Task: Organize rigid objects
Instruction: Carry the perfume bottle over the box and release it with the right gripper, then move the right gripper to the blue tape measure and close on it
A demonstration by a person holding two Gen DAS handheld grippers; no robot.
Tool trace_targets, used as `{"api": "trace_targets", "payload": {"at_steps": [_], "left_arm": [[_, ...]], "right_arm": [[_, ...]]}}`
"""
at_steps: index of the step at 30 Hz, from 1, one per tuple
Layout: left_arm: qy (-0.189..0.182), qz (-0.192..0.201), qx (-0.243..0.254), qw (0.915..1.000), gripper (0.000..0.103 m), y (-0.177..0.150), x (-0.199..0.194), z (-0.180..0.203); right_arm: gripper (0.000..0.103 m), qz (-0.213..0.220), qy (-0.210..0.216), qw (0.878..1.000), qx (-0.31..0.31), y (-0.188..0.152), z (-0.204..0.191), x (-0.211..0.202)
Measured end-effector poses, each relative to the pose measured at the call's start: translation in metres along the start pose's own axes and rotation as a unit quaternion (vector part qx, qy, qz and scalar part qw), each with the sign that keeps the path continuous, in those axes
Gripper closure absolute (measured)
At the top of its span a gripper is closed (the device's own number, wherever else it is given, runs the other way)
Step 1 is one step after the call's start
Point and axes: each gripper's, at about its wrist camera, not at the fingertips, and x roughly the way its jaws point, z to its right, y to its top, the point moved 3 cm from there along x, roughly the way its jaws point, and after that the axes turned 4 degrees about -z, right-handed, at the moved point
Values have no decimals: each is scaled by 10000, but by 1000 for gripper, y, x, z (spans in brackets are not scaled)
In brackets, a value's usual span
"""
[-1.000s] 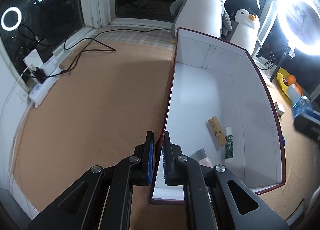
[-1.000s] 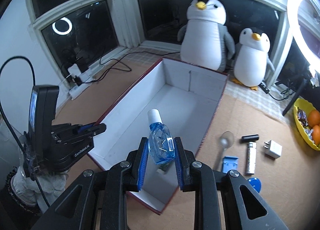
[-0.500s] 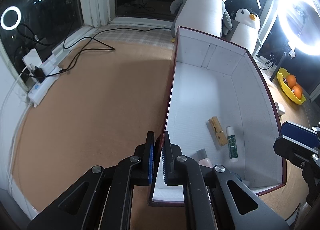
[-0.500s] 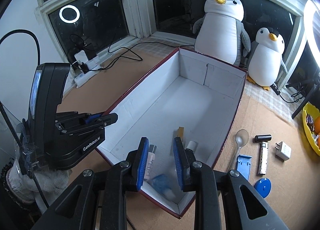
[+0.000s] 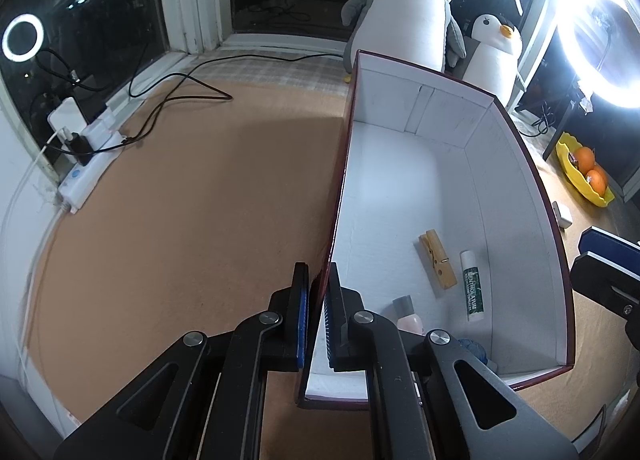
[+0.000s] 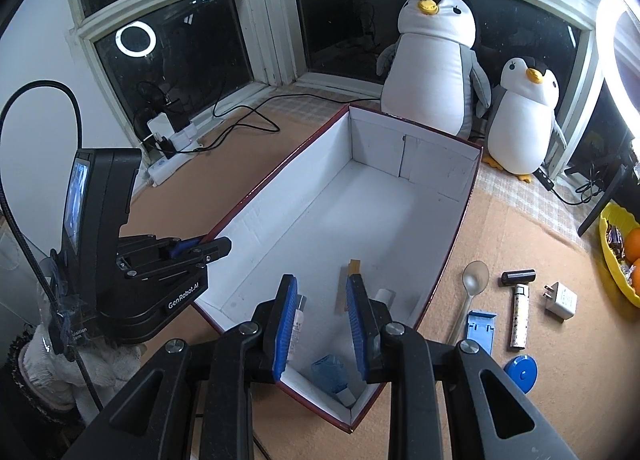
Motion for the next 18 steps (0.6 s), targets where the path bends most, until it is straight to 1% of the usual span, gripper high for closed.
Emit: {"api": "trace_targets", "payload": {"at_steps": [10,13,15,18], "left_arm": [[69,-22,32,10000,97,0,0,1],[93,-30,40,9999,97,1,0,2],[115,-36,51,9999,97,1,0,2],[147,-47,65,9999,97,1,0,3]], "right_arm": [[77,80,-23,10000,22,0,6,-6],[75,112,-35,9999,61,-1,11,-8],[72,143,-38,9998,108,-1,16,-11],[71,188,-43,9996,204,-3,27,-16]]}}
